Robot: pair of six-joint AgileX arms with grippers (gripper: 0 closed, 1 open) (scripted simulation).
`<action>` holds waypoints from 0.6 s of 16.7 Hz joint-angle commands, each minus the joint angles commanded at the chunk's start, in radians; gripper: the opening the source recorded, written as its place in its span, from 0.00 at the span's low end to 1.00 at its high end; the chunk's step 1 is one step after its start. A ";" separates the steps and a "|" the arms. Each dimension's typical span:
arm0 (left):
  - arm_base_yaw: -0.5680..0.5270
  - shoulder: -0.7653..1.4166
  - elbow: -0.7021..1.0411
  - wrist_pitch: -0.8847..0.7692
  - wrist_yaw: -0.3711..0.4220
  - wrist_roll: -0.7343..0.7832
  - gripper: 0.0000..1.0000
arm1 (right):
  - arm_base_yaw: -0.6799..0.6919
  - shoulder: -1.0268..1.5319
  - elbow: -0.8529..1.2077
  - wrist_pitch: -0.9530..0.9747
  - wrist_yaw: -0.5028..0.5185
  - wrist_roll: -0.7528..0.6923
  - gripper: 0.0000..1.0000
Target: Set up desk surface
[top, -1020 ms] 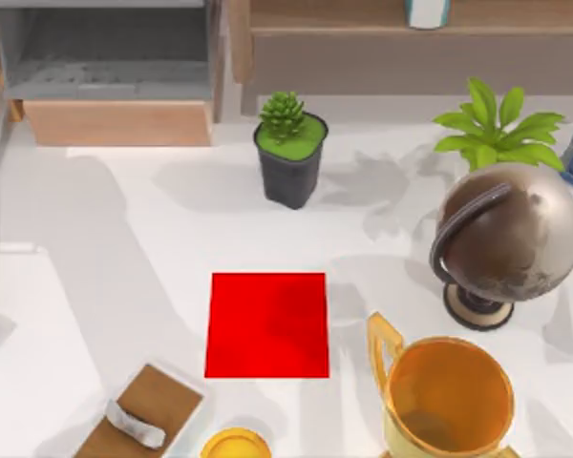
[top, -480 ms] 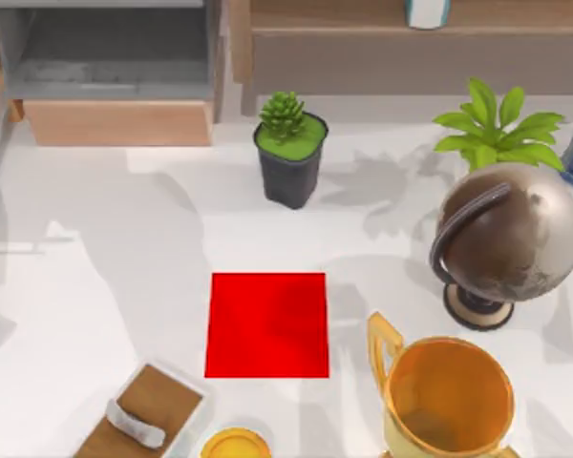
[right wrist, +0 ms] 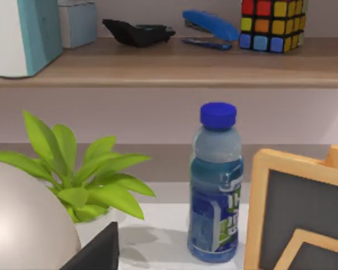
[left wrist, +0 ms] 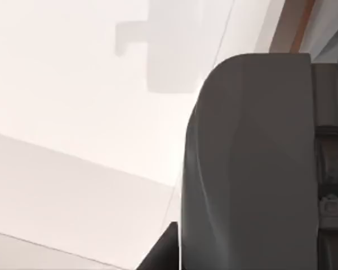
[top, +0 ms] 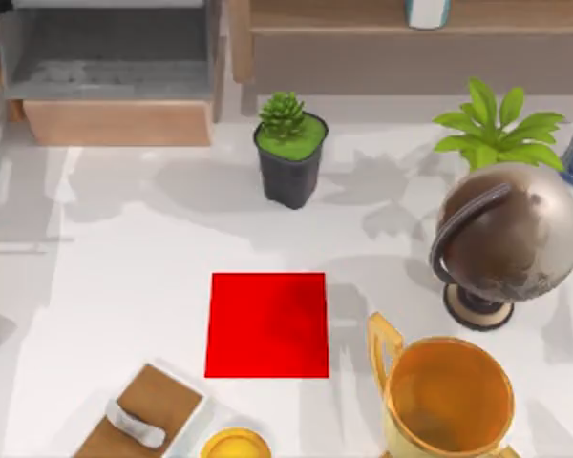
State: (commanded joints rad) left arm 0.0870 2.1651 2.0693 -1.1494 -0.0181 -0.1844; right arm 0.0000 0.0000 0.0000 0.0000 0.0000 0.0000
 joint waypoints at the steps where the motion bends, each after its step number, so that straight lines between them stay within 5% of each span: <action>1: -0.049 -0.022 -0.043 0.016 -0.002 -0.038 0.00 | 0.000 0.000 0.000 0.000 0.000 0.000 1.00; 10: -0.537 -0.125 -0.449 0.180 -0.029 -0.368 0.00 | 0.000 0.000 0.000 0.000 0.000 0.000 1.00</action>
State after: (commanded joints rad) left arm -0.4500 2.0397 1.6208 -0.9695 -0.0476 -0.5524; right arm 0.0000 0.0000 0.0000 0.0000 0.0000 0.0000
